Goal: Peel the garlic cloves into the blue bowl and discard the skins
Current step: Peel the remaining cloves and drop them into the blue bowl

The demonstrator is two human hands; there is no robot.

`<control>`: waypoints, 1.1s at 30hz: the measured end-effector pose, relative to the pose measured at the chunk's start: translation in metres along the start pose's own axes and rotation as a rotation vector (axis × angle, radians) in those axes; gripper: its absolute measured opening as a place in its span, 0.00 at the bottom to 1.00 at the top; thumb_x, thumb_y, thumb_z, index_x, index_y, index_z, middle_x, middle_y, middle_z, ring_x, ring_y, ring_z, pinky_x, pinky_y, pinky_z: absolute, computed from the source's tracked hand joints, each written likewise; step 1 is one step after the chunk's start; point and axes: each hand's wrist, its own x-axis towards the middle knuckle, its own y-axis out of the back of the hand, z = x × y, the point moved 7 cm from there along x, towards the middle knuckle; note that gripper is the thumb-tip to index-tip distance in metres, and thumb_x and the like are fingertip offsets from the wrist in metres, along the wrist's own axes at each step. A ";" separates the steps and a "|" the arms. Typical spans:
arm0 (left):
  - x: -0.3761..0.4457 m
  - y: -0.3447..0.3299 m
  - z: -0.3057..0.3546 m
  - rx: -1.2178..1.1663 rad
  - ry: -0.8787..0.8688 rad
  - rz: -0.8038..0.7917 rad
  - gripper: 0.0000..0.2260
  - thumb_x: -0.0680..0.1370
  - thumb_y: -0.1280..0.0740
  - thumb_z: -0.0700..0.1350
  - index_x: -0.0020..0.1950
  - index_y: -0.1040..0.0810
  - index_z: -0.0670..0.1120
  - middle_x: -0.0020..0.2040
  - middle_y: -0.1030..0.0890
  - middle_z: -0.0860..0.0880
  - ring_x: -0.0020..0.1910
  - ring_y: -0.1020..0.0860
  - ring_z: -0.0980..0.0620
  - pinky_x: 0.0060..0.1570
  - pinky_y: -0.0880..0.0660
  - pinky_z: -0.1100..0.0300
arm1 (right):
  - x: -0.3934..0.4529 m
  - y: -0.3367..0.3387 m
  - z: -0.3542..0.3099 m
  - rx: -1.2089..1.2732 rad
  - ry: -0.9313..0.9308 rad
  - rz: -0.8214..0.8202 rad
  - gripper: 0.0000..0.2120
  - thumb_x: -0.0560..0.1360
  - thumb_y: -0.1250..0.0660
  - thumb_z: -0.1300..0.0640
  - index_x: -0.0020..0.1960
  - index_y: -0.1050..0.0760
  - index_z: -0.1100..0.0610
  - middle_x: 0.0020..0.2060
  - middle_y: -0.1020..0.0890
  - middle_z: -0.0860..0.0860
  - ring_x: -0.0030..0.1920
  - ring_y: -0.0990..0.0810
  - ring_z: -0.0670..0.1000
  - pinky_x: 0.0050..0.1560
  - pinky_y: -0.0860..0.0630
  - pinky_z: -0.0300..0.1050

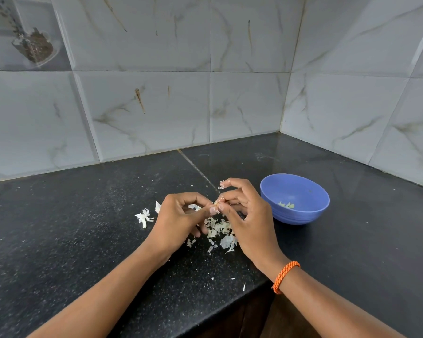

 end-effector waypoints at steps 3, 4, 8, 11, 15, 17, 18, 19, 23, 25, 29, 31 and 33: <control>0.001 0.000 -0.003 -0.040 0.021 -0.022 0.06 0.77 0.21 0.43 0.46 0.13 0.40 0.34 0.16 0.45 0.32 0.19 0.43 0.28 0.25 0.58 | 0.000 0.000 0.002 0.073 -0.041 -0.016 0.16 0.81 0.28 0.64 0.65 0.20 0.50 0.46 0.13 0.46 0.52 0.13 0.50 0.53 0.17 0.43; 0.001 0.000 -0.003 -0.039 0.020 -0.022 0.06 0.77 0.21 0.42 0.46 0.13 0.40 0.34 0.16 0.45 0.32 0.19 0.43 0.28 0.25 0.58 | 0.000 -0.001 0.003 0.082 -0.047 -0.022 0.15 0.82 0.28 0.65 0.64 0.19 0.50 0.46 0.13 0.46 0.52 0.13 0.51 0.53 0.18 0.42; 0.002 0.002 -0.002 0.023 -0.015 0.009 0.06 0.78 0.21 0.44 0.46 0.12 0.42 0.34 0.15 0.42 0.30 0.19 0.45 0.29 0.24 0.58 | 0.000 -0.002 0.005 0.061 -0.029 -0.040 0.16 0.85 0.34 0.65 0.68 0.22 0.51 0.48 0.13 0.47 0.55 0.14 0.52 0.59 0.17 0.49; 0.003 0.006 0.000 0.150 -0.052 0.040 0.06 0.78 0.21 0.46 0.45 0.13 0.45 0.30 0.16 0.43 0.28 0.18 0.46 0.31 0.22 0.56 | 0.000 -0.003 0.004 0.078 -0.051 -0.044 0.14 0.85 0.33 0.62 0.68 0.23 0.50 0.48 0.12 0.46 0.55 0.13 0.50 0.60 0.17 0.49; 0.001 0.005 0.008 0.351 -0.155 0.076 0.06 0.78 0.21 0.48 0.43 0.13 0.51 0.29 0.17 0.50 0.27 0.17 0.49 0.33 0.20 0.52 | 0.000 -0.004 0.003 0.035 -0.045 -0.032 0.17 0.82 0.27 0.58 0.69 0.23 0.49 0.45 0.13 0.46 0.50 0.12 0.50 0.55 0.15 0.48; -0.001 0.004 0.011 0.398 -0.190 0.090 0.07 0.78 0.21 0.47 0.42 0.14 0.51 0.30 0.17 0.52 0.28 0.18 0.51 0.34 0.21 0.55 | 0.000 -0.004 0.005 0.019 -0.050 -0.031 0.18 0.81 0.26 0.59 0.69 0.24 0.50 0.45 0.13 0.47 0.49 0.12 0.48 0.53 0.15 0.45; -0.001 0.003 0.011 0.401 -0.195 0.090 0.07 0.78 0.21 0.47 0.41 0.14 0.51 0.31 0.16 0.53 0.29 0.18 0.51 0.34 0.21 0.54 | 0.000 -0.004 0.005 0.019 -0.052 -0.034 0.18 0.81 0.27 0.60 0.69 0.24 0.50 0.45 0.13 0.47 0.48 0.12 0.47 0.53 0.15 0.43; -0.001 0.003 0.010 0.393 -0.193 0.089 0.07 0.78 0.20 0.46 0.41 0.14 0.50 0.32 0.16 0.53 0.29 0.17 0.50 0.35 0.21 0.53 | 0.000 -0.004 0.005 0.022 -0.054 -0.039 0.18 0.82 0.27 0.61 0.69 0.24 0.51 0.45 0.14 0.47 0.47 0.11 0.46 0.52 0.15 0.42; 0.003 0.005 0.001 0.286 -0.122 0.072 0.06 0.78 0.21 0.44 0.42 0.13 0.49 0.32 0.15 0.46 0.30 0.16 0.44 0.35 0.18 0.44 | 0.001 -0.004 0.007 0.074 -0.071 -0.036 0.18 0.82 0.28 0.64 0.68 0.23 0.50 0.44 0.13 0.50 0.46 0.11 0.51 0.50 0.14 0.47; 0.004 0.006 -0.003 0.236 -0.085 0.071 0.06 0.79 0.22 0.42 0.42 0.13 0.47 0.31 0.16 0.44 0.28 0.18 0.45 0.33 0.20 0.49 | 0.001 -0.005 0.009 0.085 -0.078 -0.035 0.19 0.81 0.28 0.64 0.68 0.23 0.49 0.45 0.13 0.51 0.46 0.11 0.52 0.50 0.13 0.51; 0.005 0.006 -0.009 0.128 -0.032 0.054 0.06 0.80 0.23 0.40 0.43 0.12 0.44 0.33 0.15 0.39 0.29 0.19 0.37 0.31 0.24 0.55 | 0.000 -0.006 0.010 0.072 -0.066 -0.037 0.21 0.81 0.28 0.66 0.69 0.24 0.49 0.45 0.13 0.50 0.47 0.11 0.52 0.51 0.13 0.53; 0.004 0.005 -0.010 0.080 -0.009 0.042 0.06 0.81 0.25 0.38 0.44 0.13 0.41 0.37 0.13 0.40 0.29 0.20 0.38 0.27 0.26 0.57 | 0.000 -0.006 0.010 0.083 -0.064 -0.033 0.21 0.81 0.27 0.66 0.69 0.24 0.49 0.45 0.13 0.50 0.47 0.11 0.53 0.52 0.13 0.53; 0.003 0.004 -0.010 0.045 0.009 0.038 0.06 0.81 0.26 0.37 0.45 0.13 0.38 0.41 0.12 0.40 0.29 0.20 0.40 0.24 0.27 0.59 | 0.001 -0.006 0.010 0.102 -0.063 -0.028 0.21 0.80 0.27 0.67 0.69 0.24 0.50 0.46 0.13 0.50 0.48 0.11 0.53 0.52 0.14 0.52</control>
